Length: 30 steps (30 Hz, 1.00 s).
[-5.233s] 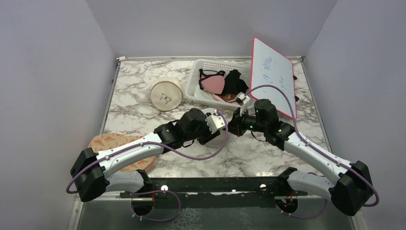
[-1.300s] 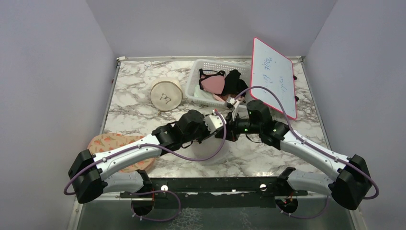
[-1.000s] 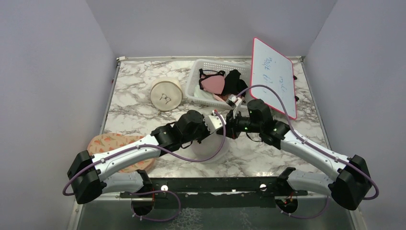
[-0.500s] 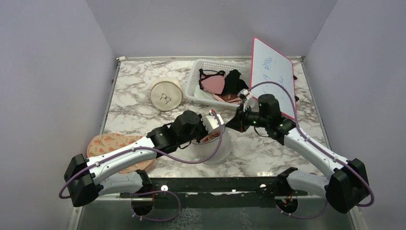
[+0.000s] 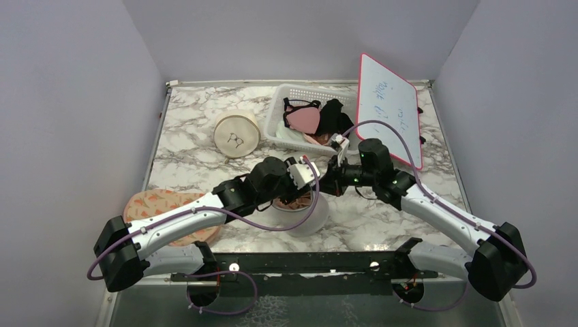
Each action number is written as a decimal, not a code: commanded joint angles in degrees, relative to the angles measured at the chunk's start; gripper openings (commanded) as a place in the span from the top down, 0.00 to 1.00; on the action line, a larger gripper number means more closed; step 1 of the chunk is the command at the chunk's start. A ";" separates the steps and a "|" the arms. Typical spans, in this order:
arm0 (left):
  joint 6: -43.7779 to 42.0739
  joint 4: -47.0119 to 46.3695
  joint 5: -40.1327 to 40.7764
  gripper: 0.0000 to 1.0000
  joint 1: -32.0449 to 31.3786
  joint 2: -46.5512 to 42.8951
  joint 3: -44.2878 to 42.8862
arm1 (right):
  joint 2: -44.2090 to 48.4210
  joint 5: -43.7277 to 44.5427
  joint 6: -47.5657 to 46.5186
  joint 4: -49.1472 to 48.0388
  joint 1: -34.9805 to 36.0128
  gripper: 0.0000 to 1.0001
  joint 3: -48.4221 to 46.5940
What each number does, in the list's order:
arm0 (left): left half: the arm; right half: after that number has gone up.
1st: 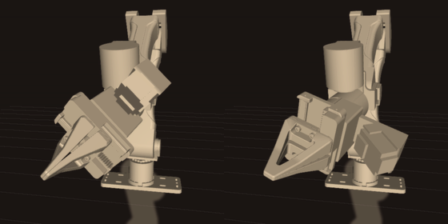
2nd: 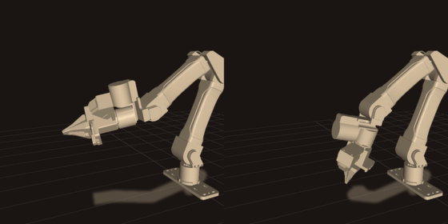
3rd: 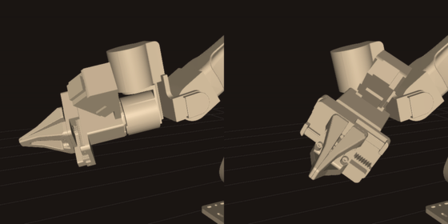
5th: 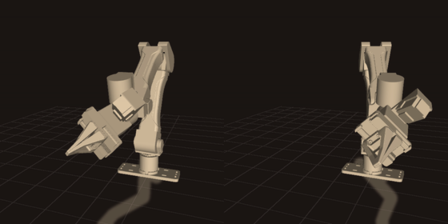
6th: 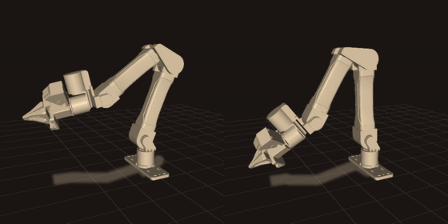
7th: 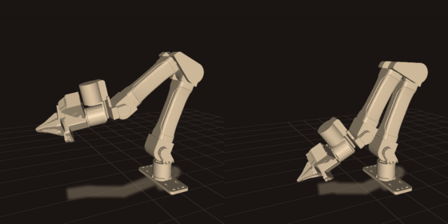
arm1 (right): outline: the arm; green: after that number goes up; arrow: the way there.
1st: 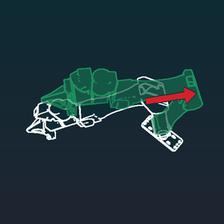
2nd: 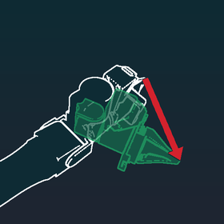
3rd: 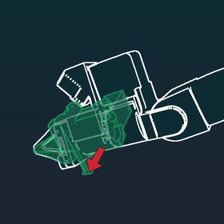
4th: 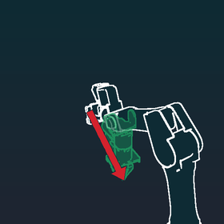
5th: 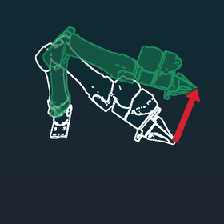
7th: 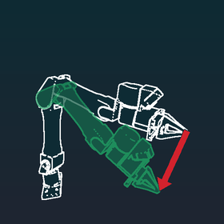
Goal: Unzip the laundry bag and remove the bra
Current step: Unzip the laundry bag at the center of the board.
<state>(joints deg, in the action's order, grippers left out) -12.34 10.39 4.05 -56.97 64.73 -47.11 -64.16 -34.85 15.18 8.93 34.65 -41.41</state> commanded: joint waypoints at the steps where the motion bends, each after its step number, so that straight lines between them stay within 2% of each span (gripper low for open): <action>1: 0.44 -0.67 0.08 0.57 -0.14 0.33 -0.83 | 0.49 -0.59 1.51 -2.43 3.17 0.99 -2.04; 6: 0.32 -0.80 0.69 0.79 -0.17 -0.48 -0.63 | 0.38 0.87 1.42 -1.96 5.50 0.99 -3.20; 14: -0.16 -1.65 2.98 0.96 -0.16 -3.69 0.71 | 0.60 5.38 1.24 -1.98 5.42 0.99 -1.94; 17: -0.32 -2.03 3.90 1.00 -0.16 -4.62 1.12 | 0.37 7.51 0.68 -1.61 5.12 0.99 -1.94; 25: -0.43 -2.40 3.80 1.00 -0.16 -5.99 1.47 | -3.36 7.25 1.00 -2.23 -0.33 0.99 -2.48; 30: -0.49 -2.39 3.49 1.00 -0.25 -6.43 1.57 | -6.81 8.80 -1.33 -2.11 -1.26 0.99 -4.22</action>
<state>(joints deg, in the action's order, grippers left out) -12.43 10.20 5.85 -57.12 60.12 -45.93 -68.90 -29.23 16.16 7.20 34.02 -42.85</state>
